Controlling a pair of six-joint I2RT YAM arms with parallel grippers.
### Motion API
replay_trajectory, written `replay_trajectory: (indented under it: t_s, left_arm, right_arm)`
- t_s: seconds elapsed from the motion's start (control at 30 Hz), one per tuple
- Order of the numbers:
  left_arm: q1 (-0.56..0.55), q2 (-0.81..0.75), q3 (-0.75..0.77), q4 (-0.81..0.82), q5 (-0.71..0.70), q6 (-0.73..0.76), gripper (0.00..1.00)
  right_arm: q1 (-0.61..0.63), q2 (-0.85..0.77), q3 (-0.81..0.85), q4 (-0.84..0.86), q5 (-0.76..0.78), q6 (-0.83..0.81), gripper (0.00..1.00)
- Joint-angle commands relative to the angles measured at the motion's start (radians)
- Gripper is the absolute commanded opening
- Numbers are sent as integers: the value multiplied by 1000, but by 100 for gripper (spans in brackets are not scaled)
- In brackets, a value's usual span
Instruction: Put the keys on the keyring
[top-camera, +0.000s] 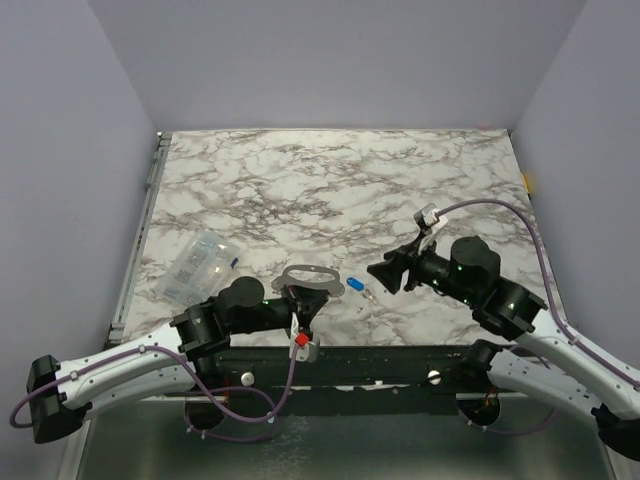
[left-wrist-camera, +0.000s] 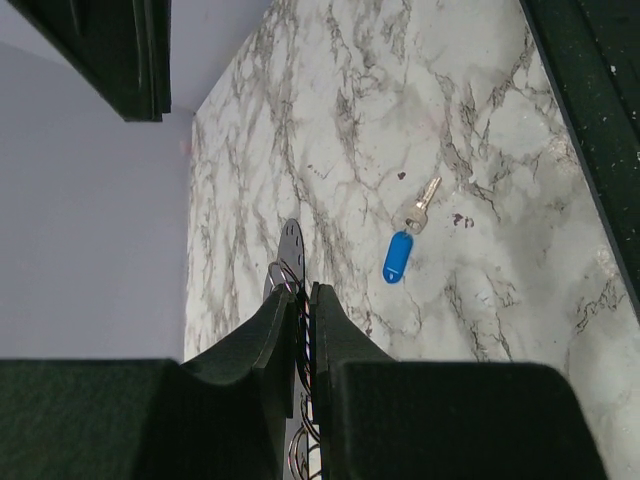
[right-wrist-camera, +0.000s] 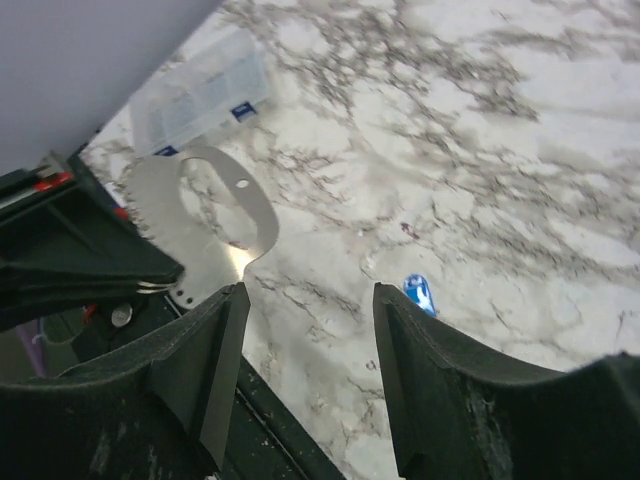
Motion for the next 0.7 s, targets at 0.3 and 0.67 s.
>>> replay_trajectory:
  t_s: [0.3, 0.67]
  left_arm:
    - [-6, 23, 27, 23, 183, -135, 0]
    - [33, 100, 100, 1, 276, -271, 0]
  right_arm:
    - [6, 212, 138, -231, -23, 39, 66]
    - [5, 215, 152, -247, -229, -42, 72]
